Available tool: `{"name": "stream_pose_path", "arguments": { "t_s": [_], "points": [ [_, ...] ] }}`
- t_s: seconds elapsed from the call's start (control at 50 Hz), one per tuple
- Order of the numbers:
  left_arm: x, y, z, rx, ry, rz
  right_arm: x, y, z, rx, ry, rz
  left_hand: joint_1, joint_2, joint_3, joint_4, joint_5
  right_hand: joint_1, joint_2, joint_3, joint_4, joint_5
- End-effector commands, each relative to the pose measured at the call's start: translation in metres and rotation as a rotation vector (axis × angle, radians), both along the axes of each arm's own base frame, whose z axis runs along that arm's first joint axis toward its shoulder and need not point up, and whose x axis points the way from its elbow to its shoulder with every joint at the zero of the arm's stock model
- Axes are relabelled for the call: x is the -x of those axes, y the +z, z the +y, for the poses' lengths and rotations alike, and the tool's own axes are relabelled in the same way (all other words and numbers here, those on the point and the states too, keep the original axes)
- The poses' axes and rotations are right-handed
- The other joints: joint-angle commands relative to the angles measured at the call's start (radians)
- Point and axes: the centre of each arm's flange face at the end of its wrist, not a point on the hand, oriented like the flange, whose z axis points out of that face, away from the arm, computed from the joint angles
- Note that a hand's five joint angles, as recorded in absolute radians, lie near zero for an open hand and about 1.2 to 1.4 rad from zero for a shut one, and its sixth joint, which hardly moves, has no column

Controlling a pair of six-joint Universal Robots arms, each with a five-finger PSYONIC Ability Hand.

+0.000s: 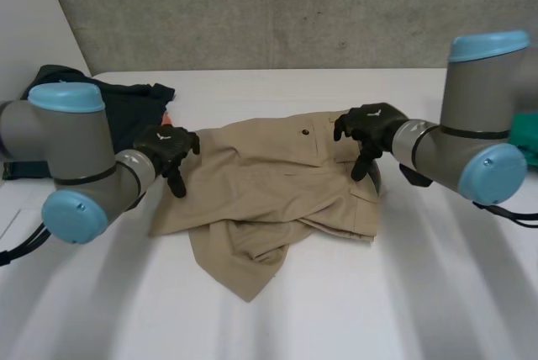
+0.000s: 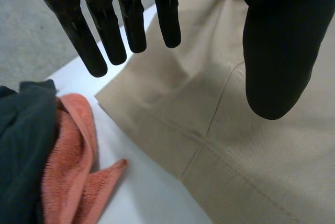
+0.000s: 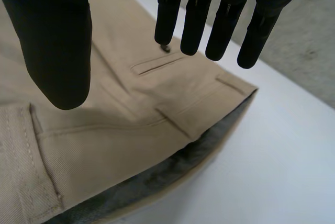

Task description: Fold the laundry.

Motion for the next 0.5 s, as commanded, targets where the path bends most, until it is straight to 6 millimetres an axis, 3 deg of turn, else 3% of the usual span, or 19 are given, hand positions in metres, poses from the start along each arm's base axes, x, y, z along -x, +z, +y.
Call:
{"name": "stream_pose_path", "arguments": {
  "t_s": [0.02, 0.3, 0.38, 0.4, 0.42, 0.5],
  "points": [
    [0.008, -0.016, -0.013, -0.025, -0.02, -0.019, -0.012, -0.024, -0.005, -0.016, 0.025, 0.02, 0.115, 0.117, 0.116, 0.111, 0.108, 0.102, 0.099, 0.096, 0.095, 0.089],
    [0.012, -0.029, -0.016, -0.003, -0.048, -0.047, -0.017, -0.051, -0.002, -0.034, 0.047, 0.084, 0.399, 0.402, 0.4, 0.395, 0.393, 0.087, 0.084, 0.081, 0.08, 0.074],
    [0.013, -0.033, -0.017, 0.004, -0.046, -0.053, -0.017, -0.054, -0.003, -0.036, 0.039, 0.092, 0.78, 0.783, 0.781, 0.776, 0.774, 0.403, 0.4, 0.397, 0.396, 0.39],
    [0.012, -0.033, -0.018, 0.013, -0.043, -0.058, -0.017, -0.053, -0.004, -0.031, 0.035, 0.09, 0.918, 0.92, 0.919, 0.914, 0.911, 0.732, 0.73, 0.727, 0.726, 0.72],
    [0.013, -0.031, -0.018, 0.021, -0.04, -0.06, -0.017, -0.052, -0.004, -0.026, 0.034, 0.09, 0.942, 0.944, 0.943, 0.938, 0.936, 0.867, 0.864, 0.861, 0.86, 0.854],
    [0.013, -0.016, -0.019, 0.075, 0.002, -0.067, -0.017, -0.032, -0.007, 0.052, 0.007, 0.086, 0.943, 0.945, 0.943, 0.938, 0.936, 0.868, 0.865, 0.862, 0.862, 0.856]
  ]
}}
